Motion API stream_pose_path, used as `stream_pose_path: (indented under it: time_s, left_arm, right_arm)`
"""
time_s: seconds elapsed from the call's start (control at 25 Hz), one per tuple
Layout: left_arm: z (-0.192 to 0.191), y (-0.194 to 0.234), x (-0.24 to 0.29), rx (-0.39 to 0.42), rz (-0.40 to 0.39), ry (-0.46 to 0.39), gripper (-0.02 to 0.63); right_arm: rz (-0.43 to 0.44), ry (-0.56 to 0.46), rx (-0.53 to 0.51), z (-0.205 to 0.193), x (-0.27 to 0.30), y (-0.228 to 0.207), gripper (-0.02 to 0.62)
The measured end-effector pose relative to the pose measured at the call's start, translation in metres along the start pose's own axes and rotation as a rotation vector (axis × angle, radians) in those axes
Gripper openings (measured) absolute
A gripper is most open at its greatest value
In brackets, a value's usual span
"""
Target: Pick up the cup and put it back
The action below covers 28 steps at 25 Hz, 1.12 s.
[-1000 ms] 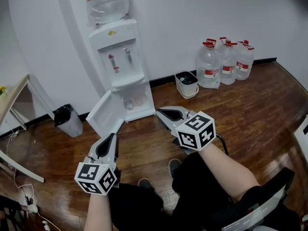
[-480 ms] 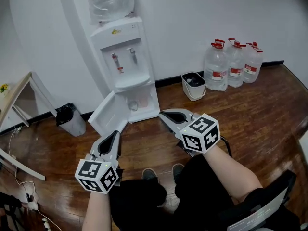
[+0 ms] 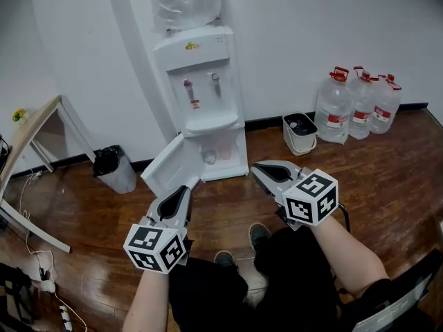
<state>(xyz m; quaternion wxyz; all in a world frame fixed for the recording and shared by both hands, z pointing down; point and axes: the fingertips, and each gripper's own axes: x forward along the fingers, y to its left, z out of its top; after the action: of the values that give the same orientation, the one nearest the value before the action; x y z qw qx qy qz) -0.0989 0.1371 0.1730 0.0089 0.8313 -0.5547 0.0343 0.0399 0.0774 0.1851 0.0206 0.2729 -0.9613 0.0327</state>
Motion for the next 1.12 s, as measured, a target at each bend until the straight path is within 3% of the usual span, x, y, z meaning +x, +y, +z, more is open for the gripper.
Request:
stream_pose_path:
  time_s: [0.4, 0.8, 1.12]
  left_arm:
    - [-0.008, 0.016, 0.036, -0.005, 0.005, 0.031, 0.002]
    - [-0.008, 0.053, 0.061, -0.059, 0.037, 0.005, 0.002]
    - [-0.018, 0.060, 0.098, -0.072, 0.006, 0.042, 0.002]
  right_arm:
    - [0.067, -0.013, -0.032, 0.009, 0.025, -0.023, 0.002]
    - [0.069, 0.015, -0.039, 0.010, 0.053, -0.041, 0.002]
    - [0.062, 0.014, -0.003, -0.006, 0.079, -0.086, 0.003]
